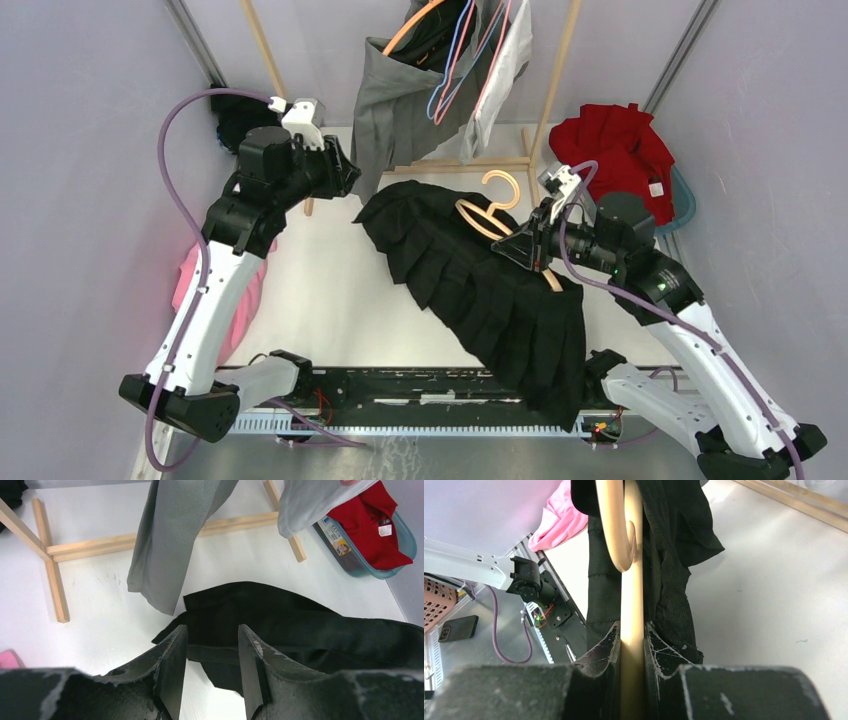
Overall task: Place the skirt on the hanger
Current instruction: Hang the skirt on the hanger, then place the hanger at the clothesline.
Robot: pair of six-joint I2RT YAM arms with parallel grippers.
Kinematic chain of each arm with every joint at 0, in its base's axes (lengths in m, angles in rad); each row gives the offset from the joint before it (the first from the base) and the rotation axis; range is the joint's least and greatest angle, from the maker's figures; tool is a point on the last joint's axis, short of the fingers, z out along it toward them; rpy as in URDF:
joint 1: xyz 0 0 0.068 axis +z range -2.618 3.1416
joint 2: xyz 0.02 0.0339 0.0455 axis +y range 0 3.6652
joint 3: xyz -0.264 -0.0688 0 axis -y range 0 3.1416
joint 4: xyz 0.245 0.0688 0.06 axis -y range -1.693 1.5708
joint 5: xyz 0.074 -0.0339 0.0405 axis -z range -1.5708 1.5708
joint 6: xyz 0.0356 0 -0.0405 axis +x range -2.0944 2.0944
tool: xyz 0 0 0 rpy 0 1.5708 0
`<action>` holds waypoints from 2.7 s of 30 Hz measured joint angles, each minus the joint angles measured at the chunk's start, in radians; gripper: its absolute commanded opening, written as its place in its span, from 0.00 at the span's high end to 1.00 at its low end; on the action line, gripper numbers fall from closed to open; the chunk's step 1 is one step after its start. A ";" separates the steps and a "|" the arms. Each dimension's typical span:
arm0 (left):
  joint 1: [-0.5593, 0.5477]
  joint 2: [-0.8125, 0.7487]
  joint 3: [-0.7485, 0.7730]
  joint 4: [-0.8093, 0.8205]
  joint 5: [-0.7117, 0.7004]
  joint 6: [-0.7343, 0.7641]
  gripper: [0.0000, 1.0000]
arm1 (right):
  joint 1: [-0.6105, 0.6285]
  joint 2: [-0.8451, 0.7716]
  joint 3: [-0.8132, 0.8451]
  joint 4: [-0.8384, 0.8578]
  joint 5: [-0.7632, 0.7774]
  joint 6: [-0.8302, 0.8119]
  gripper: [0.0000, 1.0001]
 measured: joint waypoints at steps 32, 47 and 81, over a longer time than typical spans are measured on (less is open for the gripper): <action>0.000 -0.003 0.005 -0.037 -0.012 -0.003 0.07 | 0.000 -0.086 0.694 -0.690 0.636 -0.159 0.99; 0.000 -0.027 -0.049 -0.034 0.027 -0.017 0.01 | 0.000 0.299 0.753 -0.401 0.865 -0.187 0.98; 0.000 -0.064 -0.059 -0.038 0.075 -0.017 0.01 | -0.026 0.820 0.983 0.101 0.780 -0.211 0.99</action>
